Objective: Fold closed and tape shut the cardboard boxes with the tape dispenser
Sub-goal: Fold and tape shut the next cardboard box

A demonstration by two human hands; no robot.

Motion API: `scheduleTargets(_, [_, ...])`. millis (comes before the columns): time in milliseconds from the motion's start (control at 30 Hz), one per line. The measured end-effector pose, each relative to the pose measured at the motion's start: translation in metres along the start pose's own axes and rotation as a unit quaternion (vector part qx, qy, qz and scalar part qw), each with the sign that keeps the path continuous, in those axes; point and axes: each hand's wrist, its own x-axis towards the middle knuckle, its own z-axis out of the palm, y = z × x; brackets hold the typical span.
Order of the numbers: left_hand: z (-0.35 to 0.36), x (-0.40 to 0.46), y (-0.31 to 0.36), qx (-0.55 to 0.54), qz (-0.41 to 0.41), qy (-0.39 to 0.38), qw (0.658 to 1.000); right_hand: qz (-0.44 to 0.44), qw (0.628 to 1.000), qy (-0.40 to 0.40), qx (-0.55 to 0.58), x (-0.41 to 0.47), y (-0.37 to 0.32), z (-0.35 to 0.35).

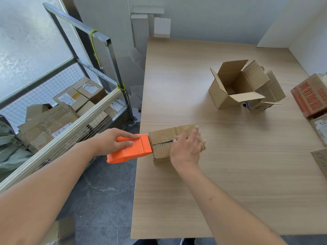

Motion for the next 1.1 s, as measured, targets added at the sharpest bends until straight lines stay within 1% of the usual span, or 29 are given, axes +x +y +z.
scheduleTargets(67, [0.002, 0.001, 0.000, -0.003, 0.001, -0.001, 1.000, -0.092, 0.995, 0.000, 0.027, -0.011, -0.017, 0.013])
scheduleTargets(100, [0.004, 0.000, -0.001, -0.008, 0.001, 0.000, 1.000, -0.123, 0.991, -0.021, 0.042, -0.016, -0.021, 0.020])
scheduleTargets(133, [0.006, 0.000, -0.001, -0.015, 0.003, 0.001, 1.000, -0.128, 0.990, -0.041, 0.047, -0.018, -0.021, 0.027])
scheduleTargets(233, [0.019, -0.002, -0.001, -0.044, 0.016, 0.002, 0.999, -0.096, 0.994, -0.053, 0.015, -0.017, -0.009, 0.040])
scheduleTargets(367, [0.038, 0.005, 0.007, -0.092, 0.041, 0.003, 0.995, -0.073, 0.996, -0.055, -0.020, -0.004, 0.016, 0.034])
scheduleTargets(533, [0.046, 0.015, 0.013, -0.122, 0.049, 0.001, 0.991, -0.075, 0.994, -0.080, -0.020, 0.015, 0.034, 0.025])
scheduleTargets(733, [0.032, 0.012, 0.001, -0.070, 0.031, -0.026, 0.997, -0.082, 0.993, -0.089, -0.016, 0.017, 0.036, 0.026])
scheduleTargets(900, [0.035, 0.003, -0.005, -0.071, 0.018, 0.000, 0.997, -0.086, 0.993, -0.078, -0.030, 0.017, 0.038, 0.030])
scheduleTargets(1100, [0.046, 0.026, 0.025, 0.071, 0.043, 0.049, 0.995, -0.087, 0.994, -0.066, -0.027, 0.017, 0.038, 0.033])
